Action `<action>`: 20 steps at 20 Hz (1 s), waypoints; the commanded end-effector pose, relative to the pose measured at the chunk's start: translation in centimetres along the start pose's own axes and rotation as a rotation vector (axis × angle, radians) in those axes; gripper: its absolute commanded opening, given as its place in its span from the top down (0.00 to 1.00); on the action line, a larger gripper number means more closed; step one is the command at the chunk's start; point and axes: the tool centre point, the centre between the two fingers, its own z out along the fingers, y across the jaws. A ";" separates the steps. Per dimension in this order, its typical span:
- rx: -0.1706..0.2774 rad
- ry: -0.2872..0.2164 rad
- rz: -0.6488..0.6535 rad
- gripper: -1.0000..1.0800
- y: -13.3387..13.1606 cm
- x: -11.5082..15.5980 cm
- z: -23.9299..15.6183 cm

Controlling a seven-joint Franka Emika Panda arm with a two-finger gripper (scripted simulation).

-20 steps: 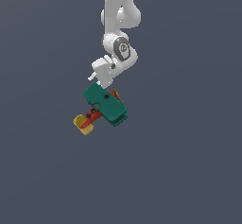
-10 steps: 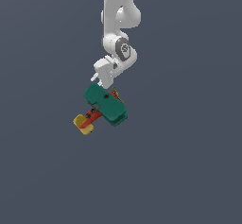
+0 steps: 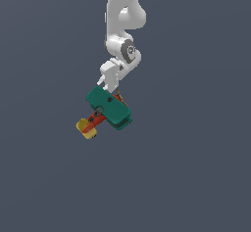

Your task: Pick up the object and move it to a goal position.

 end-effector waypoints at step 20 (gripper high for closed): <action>-0.006 0.060 -0.004 0.38 -0.6 0.5 0.9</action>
